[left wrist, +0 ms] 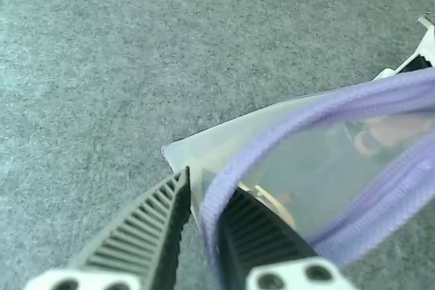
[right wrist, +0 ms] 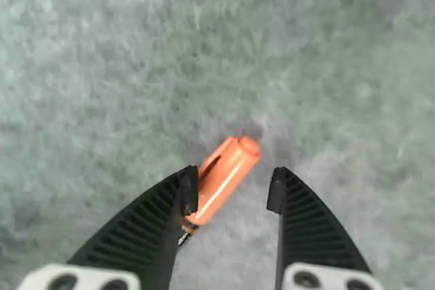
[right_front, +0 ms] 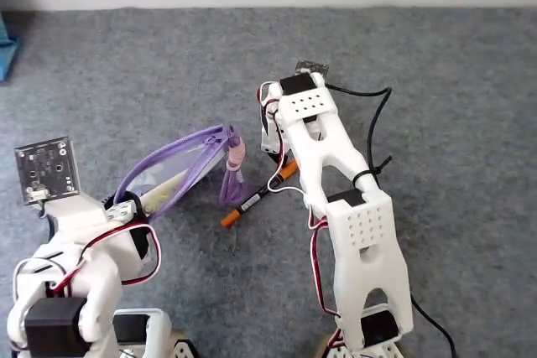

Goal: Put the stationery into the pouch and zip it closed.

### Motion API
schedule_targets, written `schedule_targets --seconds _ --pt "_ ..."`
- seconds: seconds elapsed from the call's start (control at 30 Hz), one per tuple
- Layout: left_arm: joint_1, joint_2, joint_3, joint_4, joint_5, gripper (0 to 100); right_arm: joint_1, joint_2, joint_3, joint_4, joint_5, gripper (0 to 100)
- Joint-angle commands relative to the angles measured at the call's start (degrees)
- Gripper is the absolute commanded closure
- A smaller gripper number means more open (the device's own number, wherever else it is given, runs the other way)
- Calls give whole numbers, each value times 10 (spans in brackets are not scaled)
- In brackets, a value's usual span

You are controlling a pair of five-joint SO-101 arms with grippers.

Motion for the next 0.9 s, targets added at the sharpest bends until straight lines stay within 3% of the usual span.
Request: schedule_targets --seconds 0.0,0.2,0.7,0.87 --pt "-5 11 1 -2 4 987 3 0 -7 -20 -5 831" --pt "-5 11 1 -1 4 987 22 22 -7 -27 -4 995" --pt "-3 15 0 -16 5 987 47 -173 -7 140 58 991" --pt "-2 16 1 -36 5 987 44 -289 -4 143 64 991"
